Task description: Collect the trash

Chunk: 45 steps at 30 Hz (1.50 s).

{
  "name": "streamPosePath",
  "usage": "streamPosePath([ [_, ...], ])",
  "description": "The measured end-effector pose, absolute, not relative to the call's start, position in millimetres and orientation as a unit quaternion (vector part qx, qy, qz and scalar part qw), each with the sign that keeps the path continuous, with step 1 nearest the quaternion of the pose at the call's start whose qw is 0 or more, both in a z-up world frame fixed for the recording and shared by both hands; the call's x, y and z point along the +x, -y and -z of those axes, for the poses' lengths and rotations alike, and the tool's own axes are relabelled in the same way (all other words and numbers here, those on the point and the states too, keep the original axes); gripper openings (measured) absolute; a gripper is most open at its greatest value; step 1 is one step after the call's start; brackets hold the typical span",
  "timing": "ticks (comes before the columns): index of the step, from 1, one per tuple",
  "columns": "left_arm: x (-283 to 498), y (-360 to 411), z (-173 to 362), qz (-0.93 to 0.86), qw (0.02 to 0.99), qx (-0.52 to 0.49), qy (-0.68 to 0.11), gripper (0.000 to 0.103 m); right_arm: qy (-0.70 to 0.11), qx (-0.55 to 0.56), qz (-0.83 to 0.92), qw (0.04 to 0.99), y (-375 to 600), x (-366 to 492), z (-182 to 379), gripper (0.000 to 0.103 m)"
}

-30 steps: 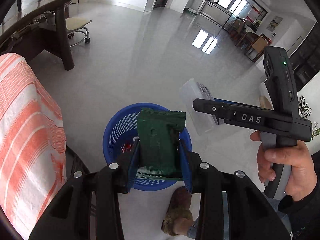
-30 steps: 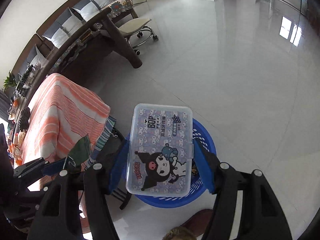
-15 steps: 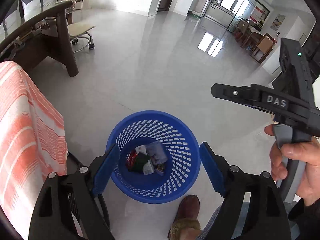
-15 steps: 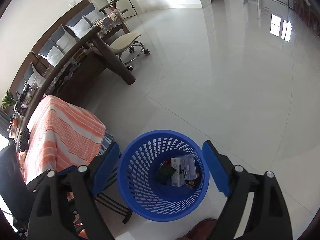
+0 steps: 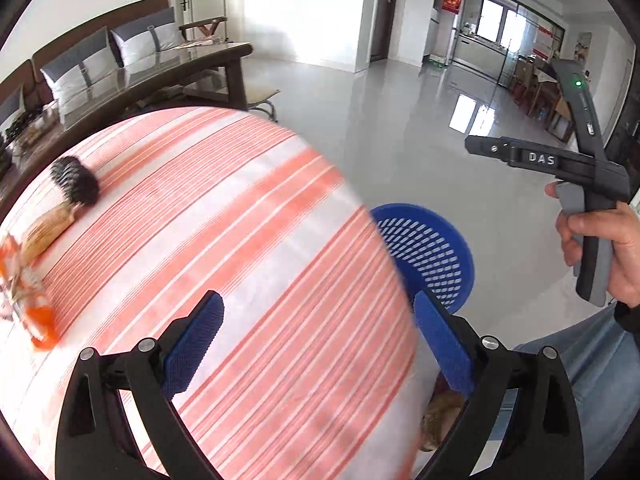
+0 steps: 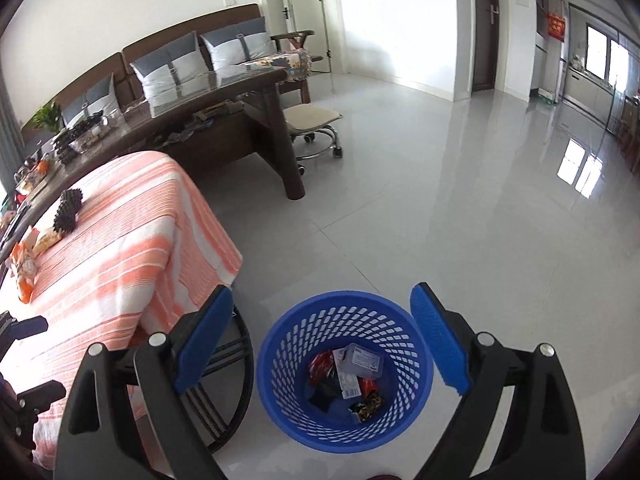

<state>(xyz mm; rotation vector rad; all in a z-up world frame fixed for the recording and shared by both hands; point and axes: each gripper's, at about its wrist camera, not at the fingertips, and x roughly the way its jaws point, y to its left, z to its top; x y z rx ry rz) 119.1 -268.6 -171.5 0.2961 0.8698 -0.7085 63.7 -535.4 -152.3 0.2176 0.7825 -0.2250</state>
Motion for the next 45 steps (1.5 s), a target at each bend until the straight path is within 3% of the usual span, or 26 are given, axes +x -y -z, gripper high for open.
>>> streamPosePath([
  [15, 175, 12, 177, 0.100, 0.883, 0.083, -0.451, 0.095, -0.400, 0.032, -0.134, 0.906, 266, 118, 146, 0.088],
  [20, 189, -23, 185, 0.095, 0.880, 0.043, -0.464, 0.099, -0.423, -0.008, -0.182, 0.888, 199, 151, 146, 0.088],
  [31, 186, -20, 187, 0.090, 0.879, 0.048, -0.465, 0.099, -0.454, -0.028, -0.211, 0.865, 138, 220, 161, 0.087],
  [32, 186, -20, 187, 0.090, 0.879, 0.048, -0.465, 0.099, -0.455, -0.037, -0.210, 0.865, 136, 222, 164, 0.082],
  [33, 186, -20, 187, 0.090, 0.879, 0.048, -0.465, 0.099, -0.456, -0.043, -0.209, 0.864, 135, 222, 167, 0.059],
  [34, 186, -20, 187, 0.090, 0.879, 0.048, -0.465, 0.099, -0.456, -0.045, -0.199, 0.866, 138, 222, 168, 0.044],
  [43, 186, -19, 187, 0.082, 0.880, 0.048, -0.465, 0.099, -0.451, -0.035, -0.059, 0.890, 223, 196, 162, 0.044],
  [45, 187, -16, 187, 0.063, 0.882, 0.036, -0.466, 0.099, -0.458, -0.028, -0.064, 0.886, 229, 190, 170, 0.050],
])
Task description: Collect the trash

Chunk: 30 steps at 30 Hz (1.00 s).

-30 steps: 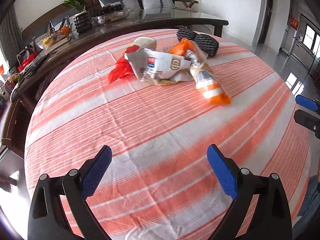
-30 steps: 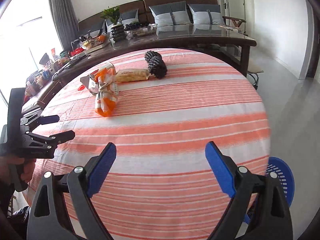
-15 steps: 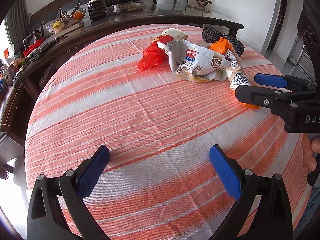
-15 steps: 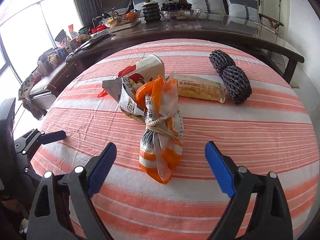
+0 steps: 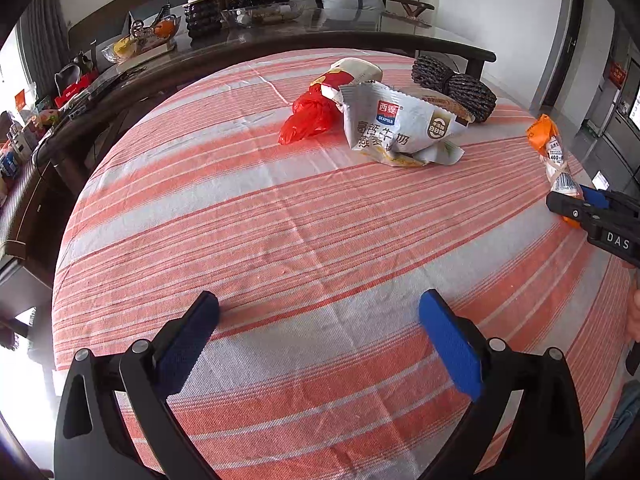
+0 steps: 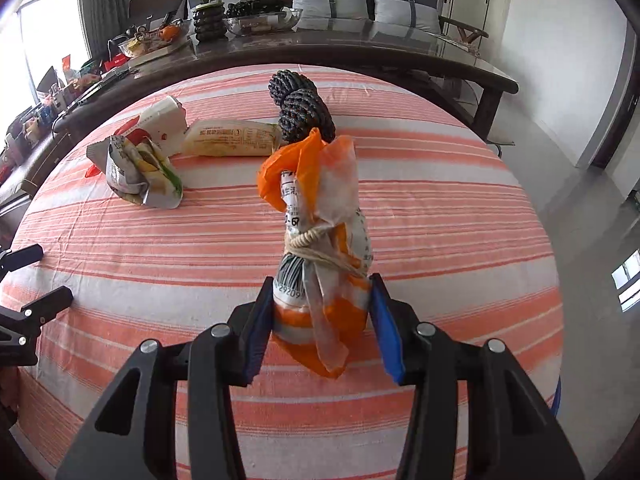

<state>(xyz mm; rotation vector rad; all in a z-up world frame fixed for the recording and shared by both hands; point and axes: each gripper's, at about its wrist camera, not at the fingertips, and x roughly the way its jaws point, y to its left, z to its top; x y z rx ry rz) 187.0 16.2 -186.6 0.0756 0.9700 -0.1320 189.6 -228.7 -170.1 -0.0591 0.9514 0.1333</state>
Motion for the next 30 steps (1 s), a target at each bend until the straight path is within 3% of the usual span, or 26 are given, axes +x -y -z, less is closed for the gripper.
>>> streamPosePath([
  [2, 192, -8, 186, 0.062, 0.882, 0.030, -0.466, 0.099, -0.462, -0.013, -0.068, 0.884, 231, 187, 176, 0.085],
  [6, 217, 24, 183, 0.092, 0.879, 0.017, -0.468, 0.099, -0.467, 0.008, -0.086, 0.880, 233, 190, 178, 0.093],
  [11, 272, 66, 187, 0.062, 0.879, 0.029, -0.471, 0.099, -0.471, -0.008, -0.081, 0.878, 228, 189, 178, 0.094],
  [18, 299, 62, 185, 0.029, 0.887, -0.016, -0.461, 0.097, -0.472, -0.011, -0.080, 0.878, 229, 189, 180, 0.094],
  [20, 290, 51, 183, 0.042, 0.892, -0.009, -0.450, 0.075, -0.472, -0.011, -0.080, 0.878, 229, 189, 180, 0.094],
  [22, 278, 38, 181, 0.075, 0.891, 0.003, -0.448, 0.068, -0.472, -0.011, -0.080, 0.878, 228, 189, 180, 0.094],
  [25, 253, 12, 182, 0.101, 0.885, 0.044, -0.452, 0.070, -0.472, -0.011, -0.080, 0.878, 228, 189, 180, 0.094],
  [28, 231, -15, 182, 0.109, 0.880, 0.071, -0.457, 0.087, -0.472, -0.012, -0.079, 0.878, 228, 189, 180, 0.094],
  [30, 223, -25, 178, 0.122, 0.879, 0.070, -0.456, 0.090, -0.472, -0.013, -0.079, 0.878, 228, 189, 180, 0.094],
])
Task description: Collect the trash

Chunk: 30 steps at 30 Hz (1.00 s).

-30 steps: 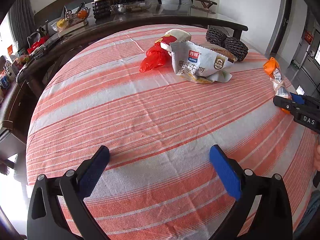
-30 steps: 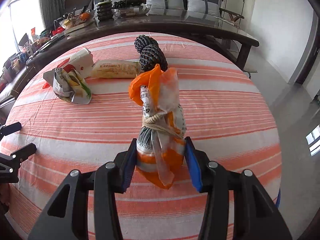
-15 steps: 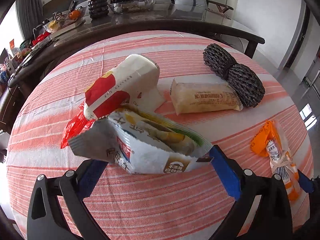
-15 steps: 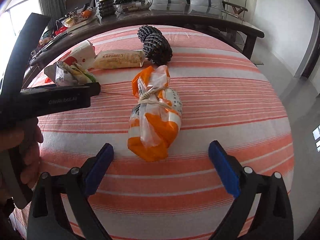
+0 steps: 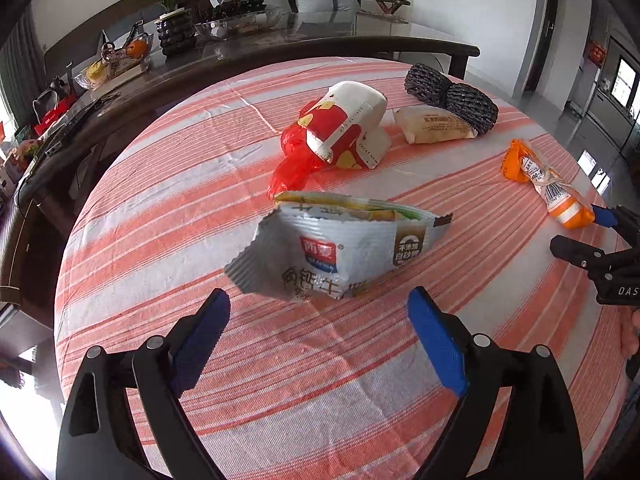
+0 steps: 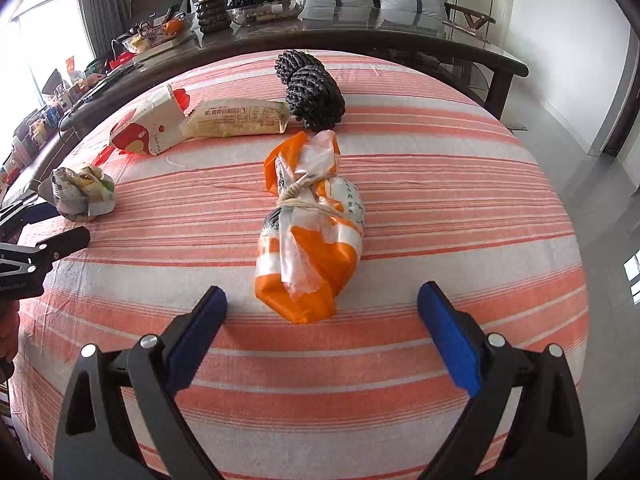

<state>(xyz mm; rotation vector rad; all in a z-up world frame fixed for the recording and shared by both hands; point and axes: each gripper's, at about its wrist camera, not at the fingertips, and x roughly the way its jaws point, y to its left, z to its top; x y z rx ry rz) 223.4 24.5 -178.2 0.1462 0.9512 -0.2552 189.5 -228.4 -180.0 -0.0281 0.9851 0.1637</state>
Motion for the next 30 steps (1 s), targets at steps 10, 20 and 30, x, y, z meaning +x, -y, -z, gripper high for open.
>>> streamPosePath([
  [10, 267, -17, 169, 0.110, 0.886, -0.030, -0.449, 0.098, -0.472, -0.014, -0.078, 0.878, 228, 190, 180, 0.094],
  [20, 222, 17, 178, 0.281, 0.834, 0.097, -0.464, 0.088, -0.472, -0.014, -0.078, 0.878, 228, 190, 180, 0.094],
  [30, 218, -4, 155, 0.274, 0.857, 0.156, -0.408, 0.098, -0.472, -0.015, -0.077, 0.878, 228, 190, 180, 0.094],
])
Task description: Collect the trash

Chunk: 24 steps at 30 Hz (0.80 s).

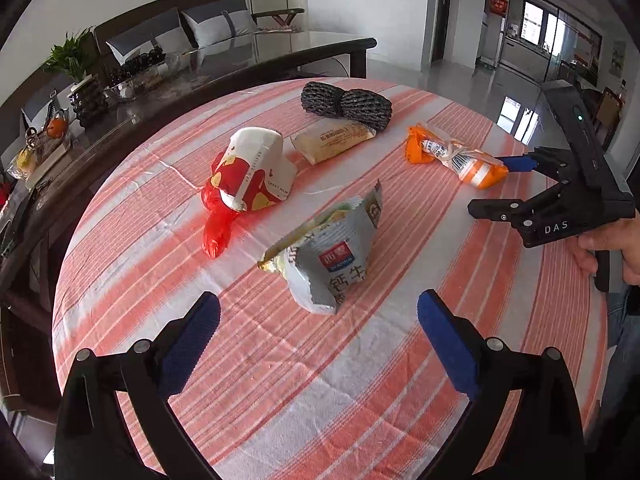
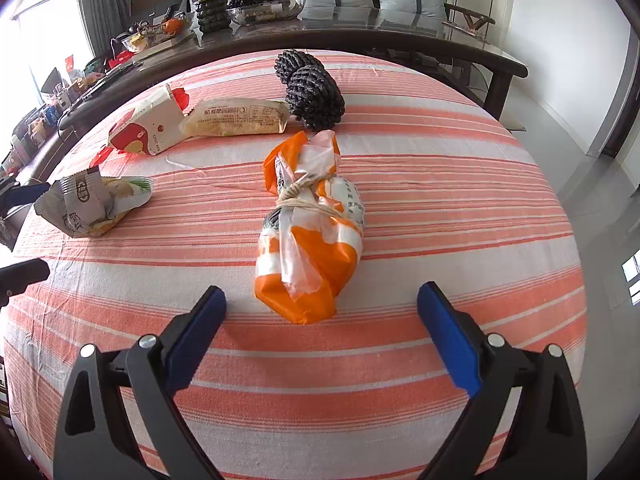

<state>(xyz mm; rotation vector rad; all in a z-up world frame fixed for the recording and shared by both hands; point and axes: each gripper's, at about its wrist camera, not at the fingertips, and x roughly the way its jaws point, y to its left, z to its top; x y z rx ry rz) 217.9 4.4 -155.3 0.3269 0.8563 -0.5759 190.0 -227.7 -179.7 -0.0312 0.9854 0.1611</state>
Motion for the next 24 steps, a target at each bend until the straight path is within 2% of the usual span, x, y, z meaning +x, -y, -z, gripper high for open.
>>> streamPosePath([
  [6, 254, 24, 182, 0.317, 0.825, 0.176, -0.434, 0.098, -0.473, -0.015, -0.076, 0.878, 229, 190, 181, 0.094],
  [11, 223, 34, 177, 0.402, 0.788, 0.154, -0.440, 0.098, -0.472, -0.013, -0.077, 0.878, 231, 190, 181, 0.094],
  [17, 233, 28, 168, 0.333, 0.829, 0.123, -0.431, 0.098, -0.468, 0.013, -0.093, 0.879, 237, 190, 178, 0.095],
  [20, 231, 48, 166, 0.320, 0.832, 0.155, -0.426, 0.098, -0.478, 0.071, -0.122, 0.867, 257, 195, 171, 0.093],
  [24, 235, 62, 168, 0.283, 0.834, 0.183, -0.438, 0.098, -0.510, 0.041, -0.119, 0.851, 253, 215, 144, 0.092],
])
